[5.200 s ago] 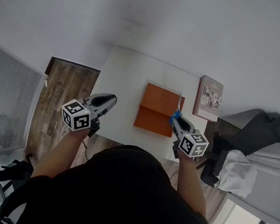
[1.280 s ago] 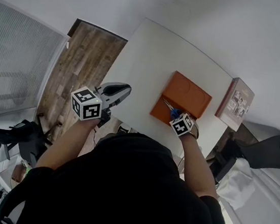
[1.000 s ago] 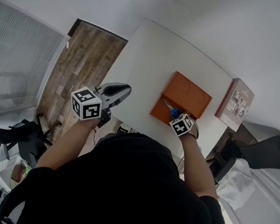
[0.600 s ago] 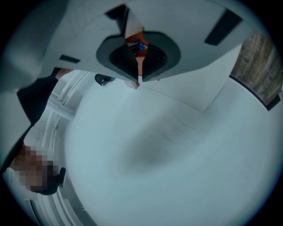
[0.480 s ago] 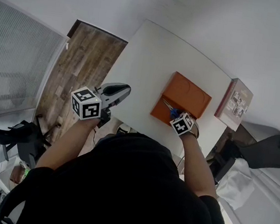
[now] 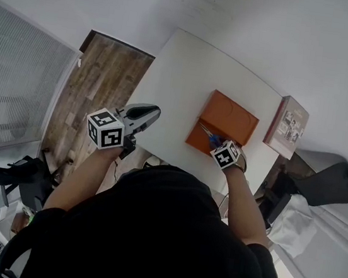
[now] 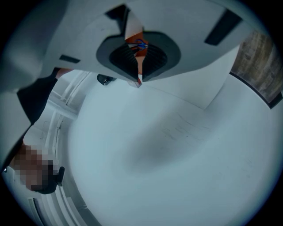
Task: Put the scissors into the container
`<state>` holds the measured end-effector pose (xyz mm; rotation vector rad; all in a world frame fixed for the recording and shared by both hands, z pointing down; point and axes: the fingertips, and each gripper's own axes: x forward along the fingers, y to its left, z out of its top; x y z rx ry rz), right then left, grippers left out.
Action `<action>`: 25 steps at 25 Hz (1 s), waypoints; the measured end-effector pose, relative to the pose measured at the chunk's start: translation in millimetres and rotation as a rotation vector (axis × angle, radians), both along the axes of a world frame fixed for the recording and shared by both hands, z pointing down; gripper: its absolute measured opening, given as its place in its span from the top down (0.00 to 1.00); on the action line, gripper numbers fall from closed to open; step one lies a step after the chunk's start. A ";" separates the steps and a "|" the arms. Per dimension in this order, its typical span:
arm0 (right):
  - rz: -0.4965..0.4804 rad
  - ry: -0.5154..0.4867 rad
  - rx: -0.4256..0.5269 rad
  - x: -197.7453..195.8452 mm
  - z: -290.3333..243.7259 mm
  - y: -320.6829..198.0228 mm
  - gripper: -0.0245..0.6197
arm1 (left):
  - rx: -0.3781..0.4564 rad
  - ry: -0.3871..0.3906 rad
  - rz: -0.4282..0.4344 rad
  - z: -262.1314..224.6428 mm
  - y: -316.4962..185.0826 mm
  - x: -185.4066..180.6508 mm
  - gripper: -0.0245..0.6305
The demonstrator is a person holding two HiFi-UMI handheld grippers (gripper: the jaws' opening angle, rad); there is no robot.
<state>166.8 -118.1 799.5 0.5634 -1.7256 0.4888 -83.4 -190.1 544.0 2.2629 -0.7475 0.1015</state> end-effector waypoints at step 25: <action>0.264 -0.096 0.241 20.3 -115.0 10.2 0.81 | 0.116 0.014 0.136 -39.4 21.8 15.6 0.91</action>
